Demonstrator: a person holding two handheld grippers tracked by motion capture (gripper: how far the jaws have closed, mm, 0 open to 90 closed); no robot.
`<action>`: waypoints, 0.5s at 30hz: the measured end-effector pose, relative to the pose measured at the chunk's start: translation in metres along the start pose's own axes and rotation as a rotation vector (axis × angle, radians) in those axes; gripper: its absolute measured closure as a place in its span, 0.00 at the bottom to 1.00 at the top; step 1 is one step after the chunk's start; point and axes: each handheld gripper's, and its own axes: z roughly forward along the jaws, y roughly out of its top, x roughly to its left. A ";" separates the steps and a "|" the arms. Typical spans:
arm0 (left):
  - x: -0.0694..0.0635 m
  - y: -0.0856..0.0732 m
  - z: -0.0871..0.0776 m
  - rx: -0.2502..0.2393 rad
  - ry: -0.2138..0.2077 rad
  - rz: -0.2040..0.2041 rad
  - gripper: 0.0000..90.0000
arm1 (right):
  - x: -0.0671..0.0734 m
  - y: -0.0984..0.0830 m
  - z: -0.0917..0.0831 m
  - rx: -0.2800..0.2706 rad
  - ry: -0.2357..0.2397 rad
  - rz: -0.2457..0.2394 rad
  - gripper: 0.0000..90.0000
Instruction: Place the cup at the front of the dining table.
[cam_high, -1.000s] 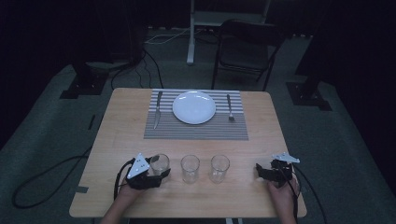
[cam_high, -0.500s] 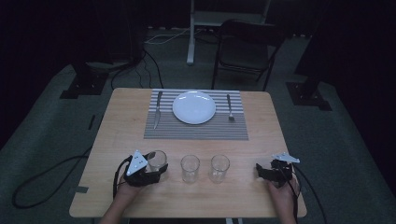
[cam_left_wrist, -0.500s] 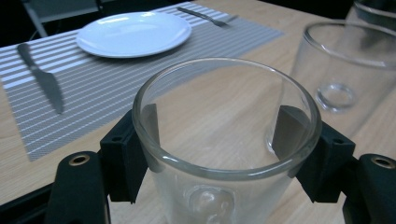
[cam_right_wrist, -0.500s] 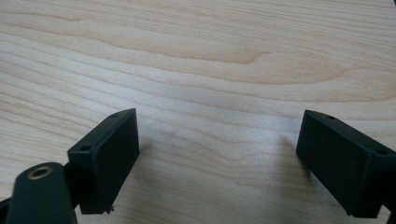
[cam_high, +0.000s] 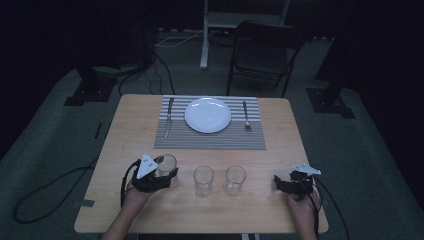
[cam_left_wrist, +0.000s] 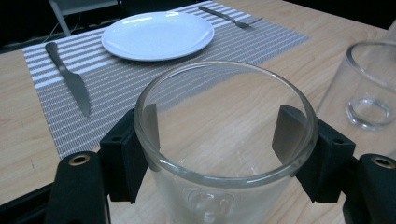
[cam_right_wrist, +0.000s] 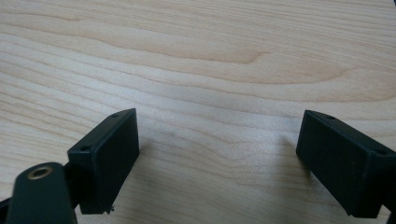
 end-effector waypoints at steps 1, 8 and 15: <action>0.000 0.002 0.000 0.000 0.003 -0.001 0.33 | 0.000 0.000 0.000 0.000 0.000 -0.001 0.14; 0.003 0.014 0.007 -0.007 0.009 -0.017 0.33 | 0.000 0.000 0.000 0.000 0.000 0.000 0.14; 0.008 0.022 0.019 0.000 0.026 -0.041 0.33 | 0.000 0.000 0.000 -0.001 0.000 -0.002 0.14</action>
